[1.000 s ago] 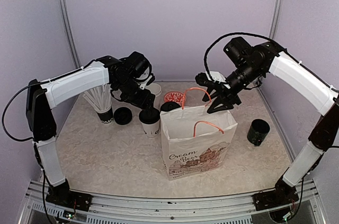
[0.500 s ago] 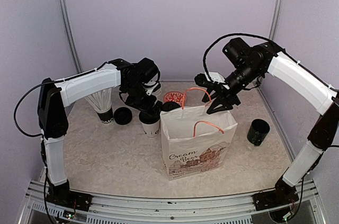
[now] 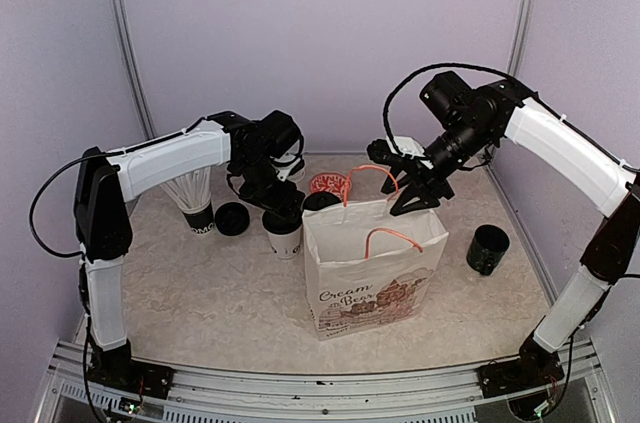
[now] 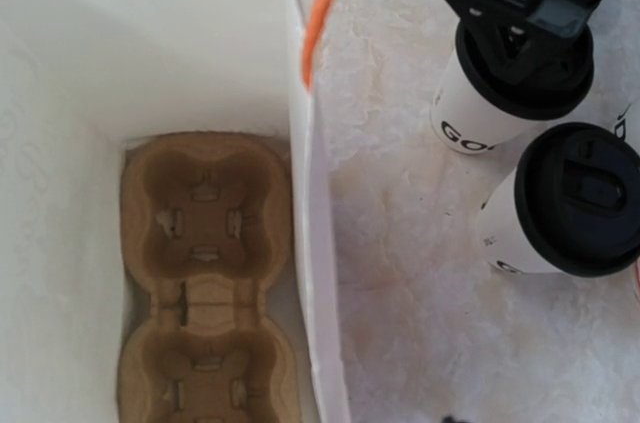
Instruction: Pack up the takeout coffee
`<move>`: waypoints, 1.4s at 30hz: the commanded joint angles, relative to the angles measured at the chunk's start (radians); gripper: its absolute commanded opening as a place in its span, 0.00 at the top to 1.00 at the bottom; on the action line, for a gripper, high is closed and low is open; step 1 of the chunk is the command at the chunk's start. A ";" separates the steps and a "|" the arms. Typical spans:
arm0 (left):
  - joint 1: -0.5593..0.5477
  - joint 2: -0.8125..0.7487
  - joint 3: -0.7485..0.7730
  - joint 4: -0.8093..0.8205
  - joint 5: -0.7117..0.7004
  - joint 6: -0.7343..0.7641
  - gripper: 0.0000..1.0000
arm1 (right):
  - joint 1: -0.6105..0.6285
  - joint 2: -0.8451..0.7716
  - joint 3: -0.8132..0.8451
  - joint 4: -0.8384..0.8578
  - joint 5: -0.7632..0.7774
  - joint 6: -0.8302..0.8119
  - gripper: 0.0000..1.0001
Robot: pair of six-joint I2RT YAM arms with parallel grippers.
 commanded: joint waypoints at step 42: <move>-0.014 -0.165 -0.129 -0.058 0.052 -0.023 0.28 | 0.009 0.012 -0.005 -0.010 0.016 0.017 0.50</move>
